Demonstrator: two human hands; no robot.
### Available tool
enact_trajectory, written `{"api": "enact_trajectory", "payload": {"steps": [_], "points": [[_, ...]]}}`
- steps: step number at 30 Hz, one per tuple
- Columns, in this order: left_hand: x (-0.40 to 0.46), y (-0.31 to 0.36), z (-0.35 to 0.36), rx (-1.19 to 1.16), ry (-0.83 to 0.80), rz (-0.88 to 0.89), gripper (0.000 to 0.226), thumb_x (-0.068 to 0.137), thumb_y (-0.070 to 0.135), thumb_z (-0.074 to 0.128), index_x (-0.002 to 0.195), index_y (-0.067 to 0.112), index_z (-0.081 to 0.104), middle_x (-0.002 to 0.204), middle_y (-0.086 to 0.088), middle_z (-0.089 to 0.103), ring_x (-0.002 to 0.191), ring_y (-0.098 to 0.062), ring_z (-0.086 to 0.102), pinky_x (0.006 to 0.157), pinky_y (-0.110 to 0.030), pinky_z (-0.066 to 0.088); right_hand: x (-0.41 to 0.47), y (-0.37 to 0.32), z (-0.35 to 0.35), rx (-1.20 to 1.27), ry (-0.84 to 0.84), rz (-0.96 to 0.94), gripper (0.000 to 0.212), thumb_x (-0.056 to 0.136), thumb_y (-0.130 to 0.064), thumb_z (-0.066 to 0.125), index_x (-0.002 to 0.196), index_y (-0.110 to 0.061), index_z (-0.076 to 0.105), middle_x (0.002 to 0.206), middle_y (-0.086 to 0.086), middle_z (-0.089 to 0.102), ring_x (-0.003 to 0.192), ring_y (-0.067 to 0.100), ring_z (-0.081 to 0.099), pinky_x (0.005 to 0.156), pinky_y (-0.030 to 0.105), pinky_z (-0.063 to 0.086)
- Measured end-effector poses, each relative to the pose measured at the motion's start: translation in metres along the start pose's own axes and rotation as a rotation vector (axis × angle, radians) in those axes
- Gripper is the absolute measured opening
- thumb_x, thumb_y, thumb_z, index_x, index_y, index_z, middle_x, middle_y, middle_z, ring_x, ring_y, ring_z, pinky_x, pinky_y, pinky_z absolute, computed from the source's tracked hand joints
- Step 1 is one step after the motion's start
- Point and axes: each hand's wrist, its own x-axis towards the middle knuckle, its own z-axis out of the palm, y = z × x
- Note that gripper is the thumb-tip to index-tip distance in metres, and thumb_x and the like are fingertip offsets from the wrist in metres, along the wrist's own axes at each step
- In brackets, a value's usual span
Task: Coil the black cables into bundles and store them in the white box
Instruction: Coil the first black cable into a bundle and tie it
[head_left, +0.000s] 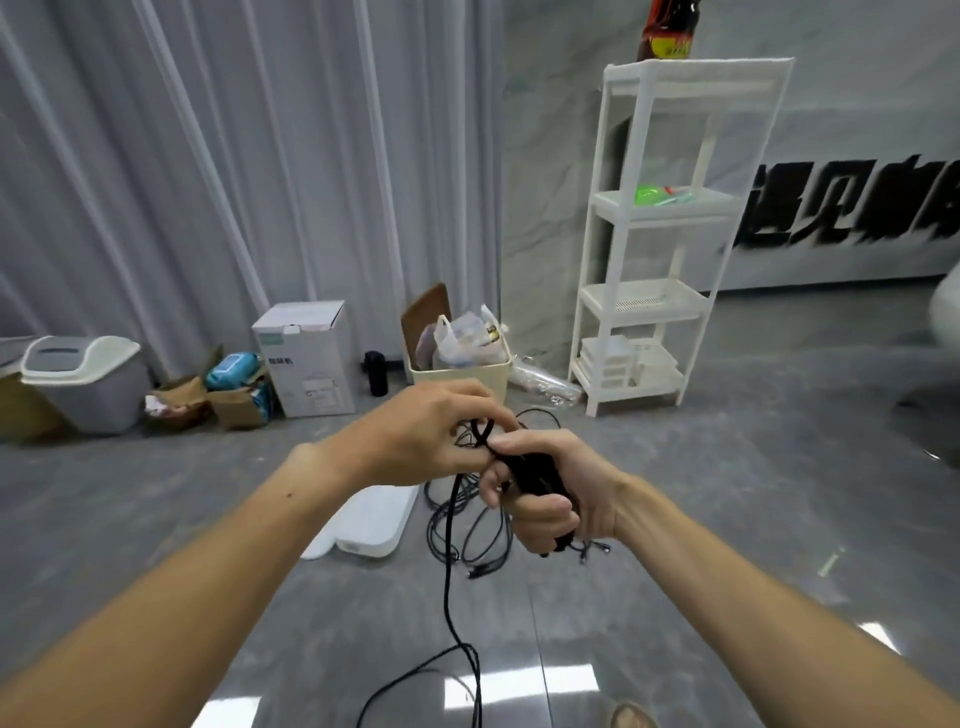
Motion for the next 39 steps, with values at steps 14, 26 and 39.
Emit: {"api": "enact_trajectory", "payload": {"steps": [14, 26, 39], "points": [[-0.049, -0.066, 0.136, -0.184, -0.175, -0.116, 0.035, 0.087, 0.018, 0.069, 0.120, 0.030, 0.069, 0.133, 0.018, 0.058, 0.120, 0.004, 0.048, 0.095, -0.006, 0.035, 0.040, 0.133, -0.040, 0.155, 0.059, 0.090, 0.021, 0.084, -0.021, 0.044, 0.080, -0.009, 0.061, 0.036, -0.007, 0.030, 0.030, 0.006, 0.027, 0.042, 0.018, 0.034], [-0.074, -0.093, 0.203, -0.340, 0.085, -0.269, 0.033, 0.082, 0.019, 0.077, 0.108, 0.036, 0.065, 0.120, 0.020, 0.064, 0.095, -0.004, 0.063, 0.080, -0.018, 0.048, 0.056, 0.152, -0.067, 0.042, 0.206, 0.214, 0.018, 0.077, -0.019, 0.047, 0.077, -0.009, 0.062, 0.037, -0.005, 0.027, 0.031, 0.010, 0.023, 0.043, 0.021, 0.033], [-0.086, -0.106, 0.198, -0.826, -0.028, -0.598, 0.033, 0.092, 0.003, 0.058, 0.088, 0.032, 0.072, 0.105, 0.007, 0.076, 0.077, -0.020, 0.075, 0.069, -0.025, 0.054, 0.045, 0.152, -0.075, -0.290, 0.275, 0.492, 0.022, 0.074, -0.023, 0.053, 0.079, -0.009, 0.069, 0.044, 0.002, 0.034, 0.037, 0.016, 0.029, 0.042, 0.021, 0.034]]}}
